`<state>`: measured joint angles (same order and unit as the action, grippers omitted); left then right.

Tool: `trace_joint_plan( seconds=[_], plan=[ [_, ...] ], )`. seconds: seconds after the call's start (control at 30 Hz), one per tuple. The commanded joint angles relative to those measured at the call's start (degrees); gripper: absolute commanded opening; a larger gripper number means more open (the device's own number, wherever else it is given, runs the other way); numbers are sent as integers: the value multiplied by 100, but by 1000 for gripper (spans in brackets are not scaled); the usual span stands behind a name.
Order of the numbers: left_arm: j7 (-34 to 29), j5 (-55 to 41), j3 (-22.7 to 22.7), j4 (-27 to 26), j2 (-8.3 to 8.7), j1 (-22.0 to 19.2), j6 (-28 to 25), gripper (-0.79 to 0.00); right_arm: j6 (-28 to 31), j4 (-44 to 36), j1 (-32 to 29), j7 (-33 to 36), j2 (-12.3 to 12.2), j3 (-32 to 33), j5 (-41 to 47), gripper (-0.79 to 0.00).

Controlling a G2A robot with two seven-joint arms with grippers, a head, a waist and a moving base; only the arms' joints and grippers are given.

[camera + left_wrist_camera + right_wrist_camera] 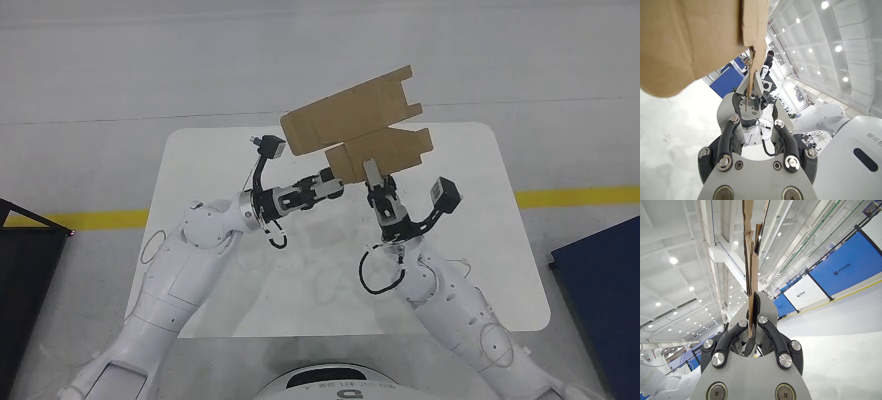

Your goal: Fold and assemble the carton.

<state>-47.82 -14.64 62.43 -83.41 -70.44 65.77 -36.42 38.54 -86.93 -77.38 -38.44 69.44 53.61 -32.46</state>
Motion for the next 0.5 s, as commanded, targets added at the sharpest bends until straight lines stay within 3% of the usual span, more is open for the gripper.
trace_joint_plan(
  seconds=[0.0, 0.3, 0.47],
  plan=[
    [52, 43, -23, 77, -6, -40, -28, -400, 55, 9, 31, 46, 29, -20, 46, -785],
    [174, 63, 8, 200, -1, -140, -152, -419, 369, 126, 146, 292, 160, -109, 336, -785],
    [223, 124, 32, 197, 10, -151, -208, -486, 433, 198, 167, 515, 214, -119, 444, -785]
  ],
)
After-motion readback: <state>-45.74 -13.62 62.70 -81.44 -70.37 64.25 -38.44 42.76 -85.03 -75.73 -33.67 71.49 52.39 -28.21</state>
